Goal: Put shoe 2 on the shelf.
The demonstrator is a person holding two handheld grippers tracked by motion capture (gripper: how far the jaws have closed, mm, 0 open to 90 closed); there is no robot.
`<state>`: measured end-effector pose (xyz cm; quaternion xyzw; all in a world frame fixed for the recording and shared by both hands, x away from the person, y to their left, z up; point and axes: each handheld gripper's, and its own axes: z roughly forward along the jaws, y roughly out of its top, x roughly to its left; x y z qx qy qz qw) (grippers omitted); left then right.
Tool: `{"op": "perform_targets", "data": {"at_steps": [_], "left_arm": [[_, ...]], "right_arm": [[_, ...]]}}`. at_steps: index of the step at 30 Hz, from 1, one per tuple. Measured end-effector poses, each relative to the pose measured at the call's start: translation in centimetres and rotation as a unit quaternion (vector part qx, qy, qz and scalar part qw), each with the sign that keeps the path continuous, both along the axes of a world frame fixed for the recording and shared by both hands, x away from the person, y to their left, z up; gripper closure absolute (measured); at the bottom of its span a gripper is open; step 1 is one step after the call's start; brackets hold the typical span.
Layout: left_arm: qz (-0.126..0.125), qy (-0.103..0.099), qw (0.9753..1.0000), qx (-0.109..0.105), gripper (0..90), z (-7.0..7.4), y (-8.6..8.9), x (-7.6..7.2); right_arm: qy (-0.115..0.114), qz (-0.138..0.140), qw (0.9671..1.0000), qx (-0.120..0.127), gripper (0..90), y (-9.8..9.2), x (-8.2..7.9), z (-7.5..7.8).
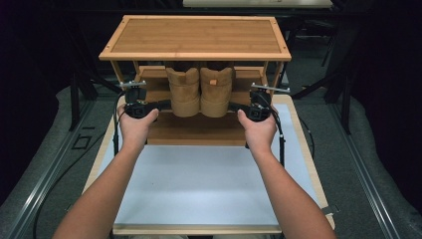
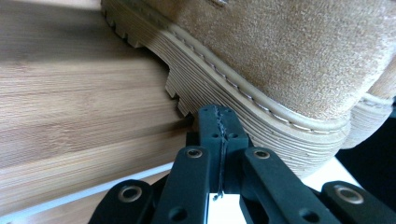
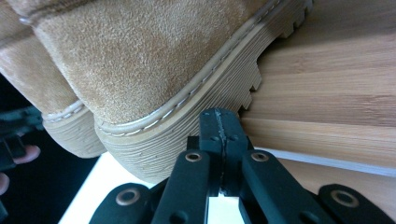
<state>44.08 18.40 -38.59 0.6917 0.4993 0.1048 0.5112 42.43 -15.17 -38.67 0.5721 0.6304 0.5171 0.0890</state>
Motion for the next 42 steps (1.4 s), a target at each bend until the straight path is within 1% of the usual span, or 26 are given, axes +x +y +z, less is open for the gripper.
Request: {"op": "perform_targets", "data": {"at_steps": [2, 5, 7, 11, 16, 18, 19, 22, 23, 24, 26, 27, 28, 30, 31, 32, 33, 34, 35, 36, 37, 38, 39, 40, 42], "left_arm": [[-0.001, 0.0, 1.0, 0.005, 90.0, 0.0, 0.0, 0.0], [0.0, 0.003, 1.0, 0.004, 90.0, 0.1, 0.0, 0.0], [0.0, 0.002, 1.0, 0.004, 90.0, 0.0, 0.0, 0.0], [0.002, 0.001, 1.0, 0.007, 90.0, 0.1, -0.1, -0.1], [-0.001, 0.003, 1.0, 0.006, 90.0, 0.1, 0.0, 0.0], [-0.001, 0.002, 1.0, 0.009, 90.0, 0.1, 0.0, -0.1], [-0.002, 0.002, 1.0, 0.007, 90.0, 0.1, 0.0, -0.1], [-0.009, 0.001, 0.9999, 0.009, 90.0, 0.4, 0.2, -0.5], [-0.013, -0.001, 0.9998, 0.014, 90.0, 0.5, 0.3, -0.7], [-0.017, -0.002, 0.9997, 0.017, 90.0, 0.6, 0.4, -0.8], [-0.024, -0.001, 0.9995, 0.018, 89.8, 0.7, 0.6, -1.2], [-0.027, 0.0, 0.9994, 0.019, 89.3, 0.9, 0.7, -1.5], [-0.031, -0.002, 0.9992, 0.027, 88.6, 1.1, 0.9, -1.8], [-0.034, -0.005, 0.9989, 0.033, 87.2, 1.4, 1.3, -2.5], [-0.033, -0.005, 0.9989, 0.033, 86.5, 1.6, 1.5, -2.8], [-0.034, -0.006, 0.9988, 0.033, 85.8, 1.7, 1.8, -3.1], [-0.034, -0.007, 0.9988, 0.033, 85.0, 2.0, 2.3, -3.5], [-0.034, -0.008, 0.9987, 0.037, 83.5, 2.1, 2.7, -3.8], [-0.034, -0.009, 0.9986, 0.039, 82.2, 2.3, 3.2, -4.2], [-0.033, -0.014, 0.9986, 0.038, 80.5, 2.6, 3.9, -4.8], [-0.031, -0.018, 0.9986, 0.038, 77.3, 2.8, 4.5, -5.3], [-0.029, -0.022, 0.9987, 0.035, 72.1, 3.0, 5.1, -5.7], [-0.028, -0.025, 0.9989, 0.029, 67.1, 3.3, 5.6, -6.2], [-0.028, -0.026, 0.9989, 0.027, 64.9, 3.5, 6.1, -6.7], [-0.024, -0.035, 0.9985, 0.034, 63.4, 3.7, 7.1, -7.6]], "right_arm": [[0.005, 0.002, 1.0, 0.001, 90.0, -0.1, 0.1, 0.0], [0.002, 0.005, 0.9999, 0.008, 90.0, -0.2, 0.1, -0.1], [0.006, 0.003, 1.0, 0.002, 90.0, -0.2, 0.1, 0.0], [0.003, 0.005, 1.0, 0.006, 90.0, -0.2, 0.1, -0.1], [0.005, 0.002, 1.0, -0.002, 90.0, -0.1, 0.1, 0.0], [0.005, 0.006, 1.0, 0.0, 90.0, -0.2, 0.1, 0.0], [0.004, 0.007, 1.0, 0.002, 90.0, -0.2, 0.1, -0.1], [0.002, 0.009, 1.0, -0.001, 90.0, -0.4, 0.0, 0.1], [0.002, 0.01, 0.9999, 0.001, 90.0, -0.4, -0.1, 0.1], [0.003, 0.016, 0.9999, -0.005, 90.0, -0.7, -0.2, 0.2], [0.002, 0.017, 0.9998, -0.013, 90.0, -0.9, -0.5, 0.4], [0.001, 0.016, 0.9998, -0.014, 90.0, -1.0, -0.6, 0.4], [0.002, 0.017, 0.9997, -0.017, 90.0, -1.2, -0.8, 0.5], [0.008, 0.025, 0.9992, -0.031, 90.0, -1.8, -1.4, 0.8], [0.004, 0.025, 0.9992, -0.03, 90.0, -2.0, -1.7, 0.9], [0.01, 0.031, 0.9988, -0.036, 89.5, -2.4, -2.1, 1.1], [0.007, 0.032, 0.9987, -0.039, 88.5, -2.7, -2.3, 1.2], [0.009, 0.035, 0.9984, -0.042, 87.4, -3.1, -2.8, 1.4], [0.005, 0.035, 0.9985, -0.043, 86.4, -3.4, -3.1, 1.4], [0.007, 0.04, 0.998, -0.047, 84.3, -3.9, -3.6, 1.6], [0.003, 0.043, 0.998, -0.046, 80.6, -4.5, -4.2, 1.7], [0.004, 0.047, 0.9976, -0.051, 75.1, -5.0, -4.7, 1.9], [-0.001, 0.045, 0.9979, -0.048, 71.8, -5.5, -5.2, 1.9], [-0.006, 0.04, 0.998, -0.048, 67.9, -6.0, -5.7, 1.8], [-0.005, 0.039, 0.998, -0.049, 62.0, -7.0, -6.6, 1.6]]}}
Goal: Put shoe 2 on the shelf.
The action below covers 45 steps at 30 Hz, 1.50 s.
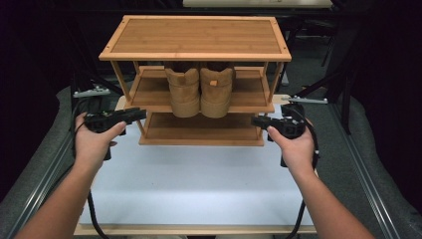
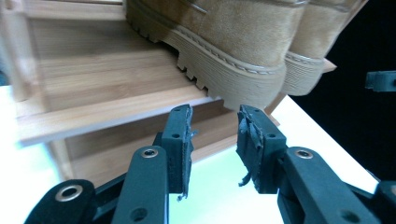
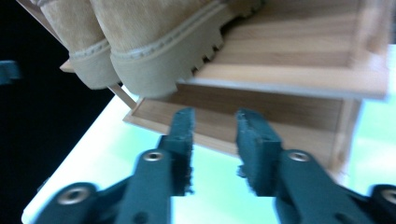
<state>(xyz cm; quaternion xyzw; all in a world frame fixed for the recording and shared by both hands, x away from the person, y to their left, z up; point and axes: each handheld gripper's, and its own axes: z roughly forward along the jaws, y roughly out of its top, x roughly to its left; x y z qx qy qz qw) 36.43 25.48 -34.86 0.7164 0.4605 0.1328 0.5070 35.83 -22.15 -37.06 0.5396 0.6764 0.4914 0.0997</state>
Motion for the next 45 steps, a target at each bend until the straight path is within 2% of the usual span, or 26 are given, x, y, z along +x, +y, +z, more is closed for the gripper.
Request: {"op": "perform_targets", "data": {"at_steps": [3, 4, 6, 8, 11, 13, 14, 16, 18, 20, 22, 23, 24, 25, 28, 31, 32, 33, 34, 35, 36, 37, 38, 41, 43, 45], "left_arm": [[0.002, 0.001, 1.0, 0.008, 58.6, -0.4, 1.3, -1.2], [0.003, 0.002, 1.0, 0.009, 57.3, -0.6, 1.6, -1.5], [0.006, 0.004, 1.0, 0.0, 55.8, -1.6, 2.7, -2.3], [0.016, 0.003, 0.9998, -0.007, 54.4, -2.8, 3.7, -3.1], [0.036, -0.002, 0.9993, 0.01, 52.5, -5.1, 5.0, -4.2], [0.043, 0.003, 0.9989, 0.02, 51.3, -6.7, 5.5, -4.7], [0.043, 0.005, 0.9988, 0.023, 50.9, -7.3, 5.7, -4.9], [0.051, 0.011, 0.9978, 0.042, 49.7, -9.1, 5.9, -5.3], [0.056, 0.016, 0.9967, 0.056, 48.9, -10.8, 5.9, -5.5], [0.058, 0.025, 0.9963, 0.058, 48.1, -12.2, 5.8, -5.7], [0.06, 0.035, 0.996, 0.056, 47.2, -13.7, 5.8, -5.8], [0.062, 0.037, 0.9957, 0.057, 46.6, -14.4, 5.7, -5.8], [0.065, 0.039, 0.9954, 0.058, 46.3, -15.0, 5.7, -5.9], [0.069, 0.041, 0.995, 0.059, 46.1, -15.6, 5.7, -6.0], [0.076, 0.043, 0.9939, 0.068, 45.4, -17.2, 5.8, -6.2], [0.083, 0.041, 0.9922, 0.084, 44.8, -18.3, 6.1, -6.4], [0.081, 0.042, 0.9923, 0.084, 44.7, -18.5, 6.1, -6.4], [0.079, 0.044, 0.9924, 0.084, 44.7, -18.8, 6.3, -6.5], [0.077, 0.049, 0.9921, 0.086, 44.7, -19.1, 6.4, -6.5], [0.077, 0.049, 0.9918, 0.089, 44.7, -19.4, 6.4, -6.5], [0.078, 0.051, 0.9914, 0.092, 44.7, -19.7, 6.5, -6.5], [0.079, 0.053, 0.991, 0.094, 44.7, -20.0, 6.5, -6.4], [0.082, 0.055, 0.9906, 0.095, 44.7, -20.3, 6.5, -6.4], [0.085, 0.057, 0.9889, 0.108, 43.8, -20.8, 6.5, -6.1], [0.081, 0.058, 0.9887, 0.112, 43.1, -21.1, 6.4, -5.9], [0.084, 0.059, 0.9876, 0.119, 42.8, -21.4, 6.1, -5.7]], "right_arm": [[-0.008, -0.008, 0.9999, -0.001, 58.3, -1.2, -1.4, -0.9], [-0.002, -0.008, 1.0, -0.006, 57.4, -1.6, -1.9, -1.3], [-0.007, -0.015, 0.9998, -0.013, 55.4, -2.4, -2.7, -2.1], [-0.008, -0.031, 0.9992, -0.026, 53.3, -3.1, -3.5, -3.0], [-0.007, -0.036, 0.9987, -0.034, 51.2, -4.1, -4.4, -4.7], [0.005, -0.038, 0.9977, -0.056, 49.9, -4.8, -5.1, -6.2], [0.003, -0.045, 0.9971, -0.061, 49.2, -5.0, -5.3, -6.9], [0.007, -0.059, 0.9953, -0.077, 48.0, -5.4, -5.7, -8.2], [0.008, -0.063, 0.9949, -0.079, 46.5, -5.8, -6.0, -9.5], [0.006, -0.075, 0.994, -0.08, 46.0, -5.9, -6.3, -10.7], [0.022, -0.075, 0.9922, -0.098, 45.3, -6.1, -6.7, -11.8], [0.012, -0.085, 0.9905, -0.108, 44.9, -5.9, -6.8, -12.6], [0.01, -0.079, 0.9902, -0.115, 44.3, -5.9, -6.9, -13.1], [0.007, -0.086, 0.9883, -0.126, 43.5, -5.8, -6.9, -13.6], [0.009, -0.084, 0.9866, -0.139, 43.0, -5.7, -7.2, -15.0], [-0.007, -0.109, 0.9826, -0.15, 43.1, -5.6, -7.3, -16.2], [-0.003, -0.115, 0.9812, -0.155, 43.1, -5.6, -7.4, -16.4], [-0.004, -0.11, 0.9826, -0.149, 43.1, -5.7, -7.4, -16.6], [-0.004, -0.113, 0.9825, -0.148, 43.1, -5.6, -7.4, -16.9], [-0.011, -0.125, 0.9808, -0.149, 43.0, -5.4, -7.5, -17.2], [-0.012, -0.123, 0.9814, -0.147, 42.9, -5.4, -7.6, -17.4], [-0.014, -0.142, 0.9767, -0.16, 42.6, -5.1, -7.7, -17.6], [-0.017, -0.134, 0.9786, -0.156, 42.5, -5.1, -7.7, -17.9], [-0.014, -0.136, 0.9763, -0.168, 42.0, -4.9, -7.7, -18.3], [-0.008, -0.137, 0.975, -0.175, 41.2, -5.0, -7.6, -18.4], [-0.005, -0.135, 0.9759, -0.172, 40.7, -5.3, -7.6, -18.5]]}}
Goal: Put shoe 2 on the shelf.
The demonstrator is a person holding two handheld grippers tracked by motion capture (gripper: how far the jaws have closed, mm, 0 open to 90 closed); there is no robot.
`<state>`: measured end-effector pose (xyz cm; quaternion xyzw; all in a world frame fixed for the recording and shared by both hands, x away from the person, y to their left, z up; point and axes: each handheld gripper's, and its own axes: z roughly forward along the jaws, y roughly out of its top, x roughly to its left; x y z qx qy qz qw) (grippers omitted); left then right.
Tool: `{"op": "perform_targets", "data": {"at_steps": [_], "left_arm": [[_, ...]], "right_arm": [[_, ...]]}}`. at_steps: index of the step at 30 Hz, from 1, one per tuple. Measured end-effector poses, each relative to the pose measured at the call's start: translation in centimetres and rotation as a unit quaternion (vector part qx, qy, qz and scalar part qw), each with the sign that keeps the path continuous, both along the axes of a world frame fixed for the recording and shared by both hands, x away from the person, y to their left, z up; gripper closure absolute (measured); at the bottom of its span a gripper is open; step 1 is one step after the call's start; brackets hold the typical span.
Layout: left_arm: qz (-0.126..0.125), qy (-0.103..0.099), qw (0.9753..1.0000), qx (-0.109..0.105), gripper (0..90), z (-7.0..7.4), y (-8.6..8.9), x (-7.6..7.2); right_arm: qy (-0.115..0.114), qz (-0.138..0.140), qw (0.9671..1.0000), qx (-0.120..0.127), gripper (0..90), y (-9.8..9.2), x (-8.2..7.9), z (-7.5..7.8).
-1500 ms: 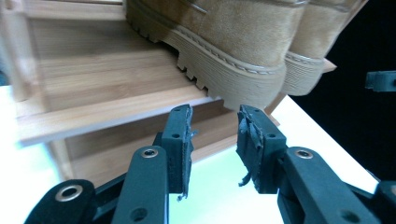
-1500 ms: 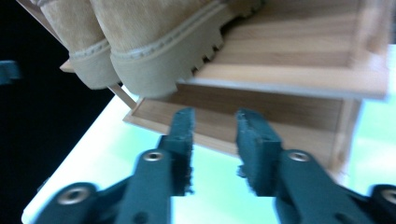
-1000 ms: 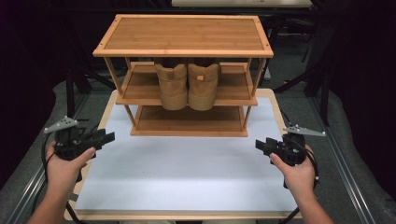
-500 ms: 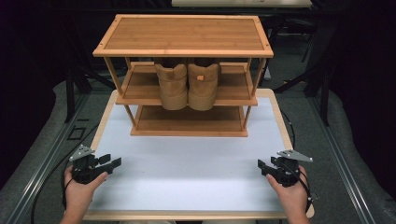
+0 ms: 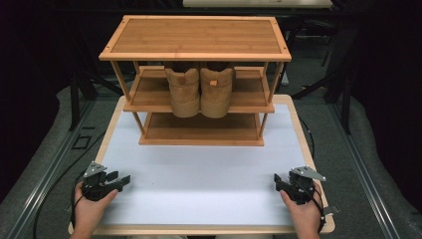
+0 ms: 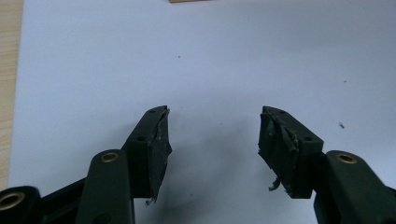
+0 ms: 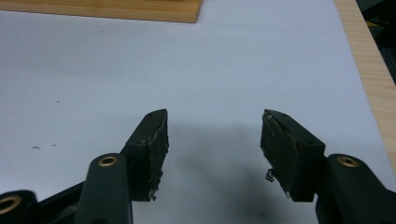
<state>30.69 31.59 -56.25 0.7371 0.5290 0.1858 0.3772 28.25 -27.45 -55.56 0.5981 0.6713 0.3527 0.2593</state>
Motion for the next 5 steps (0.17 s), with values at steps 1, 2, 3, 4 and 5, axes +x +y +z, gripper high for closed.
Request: {"op": "perform_targets", "data": {"at_steps": [1, 2, 3, 4, 5], "left_arm": [[-0.001, -0.002, 1.0, 0.0, 42.6, -0.12, -0.11, 0.09], [-0.003, -0.003, 1.0, 0.002, 42.2, -0.2, -0.19, 0.16], [-0.006, -0.003, 1.0, 0.006, 41.5, -0.22, -0.24, 0.23], [-0.007, -0.006, 0.9999, 0.008, 41.0, -0.25, -0.28, 0.31], [-0.008, -0.008, 0.9999, 0.01, 40.2, -0.28, -0.3, 0.4]], "right_arm": [[0.002, -0.004, 1.0, 0.0, 40.3, -0.11, 0.07, -0.06], [0.006, -0.004, 1.0, -0.003, 39.5, -0.21, 0.19, -0.08], [0.005, -0.006, 0.9999, -0.007, 39.1, -0.23, 0.39, -0.15], [0.011, -0.006, 0.9998, -0.017, 38.7, -0.27, 0.6, -0.15], [0.011, 0.0, 0.9996, -0.026, 37.9, -0.33, 0.88, -0.19]]}}
